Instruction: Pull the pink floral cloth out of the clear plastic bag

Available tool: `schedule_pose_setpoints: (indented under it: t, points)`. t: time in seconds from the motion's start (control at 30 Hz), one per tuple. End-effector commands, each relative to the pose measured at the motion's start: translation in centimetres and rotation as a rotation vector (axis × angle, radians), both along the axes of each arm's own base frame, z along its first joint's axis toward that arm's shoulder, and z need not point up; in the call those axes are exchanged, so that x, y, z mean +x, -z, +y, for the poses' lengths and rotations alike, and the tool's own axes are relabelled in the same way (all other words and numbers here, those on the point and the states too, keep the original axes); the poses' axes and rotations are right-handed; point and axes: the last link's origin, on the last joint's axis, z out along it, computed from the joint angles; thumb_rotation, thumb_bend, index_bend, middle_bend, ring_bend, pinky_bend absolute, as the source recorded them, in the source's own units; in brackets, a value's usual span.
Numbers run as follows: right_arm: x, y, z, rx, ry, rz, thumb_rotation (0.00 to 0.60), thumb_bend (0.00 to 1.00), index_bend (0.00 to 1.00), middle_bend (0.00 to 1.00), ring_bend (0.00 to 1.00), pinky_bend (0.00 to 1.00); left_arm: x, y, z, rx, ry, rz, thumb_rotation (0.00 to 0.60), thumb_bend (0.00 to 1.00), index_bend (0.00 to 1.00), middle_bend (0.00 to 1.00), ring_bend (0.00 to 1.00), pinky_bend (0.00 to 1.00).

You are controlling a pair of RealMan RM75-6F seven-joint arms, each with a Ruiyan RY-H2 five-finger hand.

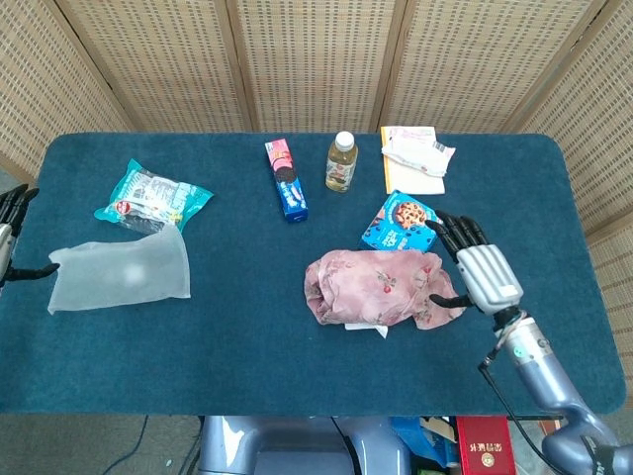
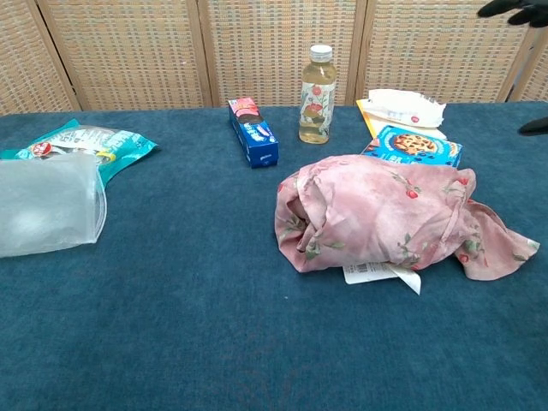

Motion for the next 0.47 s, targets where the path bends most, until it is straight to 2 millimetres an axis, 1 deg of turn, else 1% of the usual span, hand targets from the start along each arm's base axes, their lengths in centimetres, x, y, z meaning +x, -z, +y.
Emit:
schedule_pose_setpoints:
  t: [0.03, 0.17, 0.27, 0.37, 0.47]
  points:
    - [-4.1, -1.7, 4.9, -0.069, -0.018, 0.005, 0.6, 0.0, 0.0, 0.0, 0.0, 0.0, 0.8, -0.3, -6.1, 0.065, -0.008, -0.033, 0.6, 0.08, 0.0, 0.0, 0.0, 0.0]
    - [-6.1, -2.4, 8.8, -0.126, -0.007, -0.001, 0.6, 0.0, 0.0, 0.0, 0.0, 0.0, 1.3, 0.8, -10.7, 0.102, -0.031, -0.029, 0.6, 0.08, 0.0, 0.0, 0.0, 0.0]
    - [-6.7, -2.5, 10.8, -0.168, 0.011, 0.015, 0.6, 0.0, 0.0, 0.0, 0.0, 0.0, 1.9, 1.8, -13.2, 0.076, -0.059, -0.037, 0.6, 0.08, 0.0, 0.0, 0.0, 0.0]
    - [-6.7, -2.6, 12.0, -0.184, 0.031, 0.021, 0.6, 0.0, 0.0, 0.0, 0.0, 0.0, 2.6, 2.4, -14.5, 0.063, -0.048, -0.039, 0.6, 0.08, 0.0, 0.0, 0.0, 0.0]
    - [-6.5, -2.7, 12.9, -0.181, 0.041, -0.006, 0.6, 0.0, 0.0, 0.0, 0.0, 0.0, 3.1, 3.0, -15.3, 0.043, -0.031, -0.037, 0.6, 0.08, 0.0, 0.0, 0.0, 0.0]
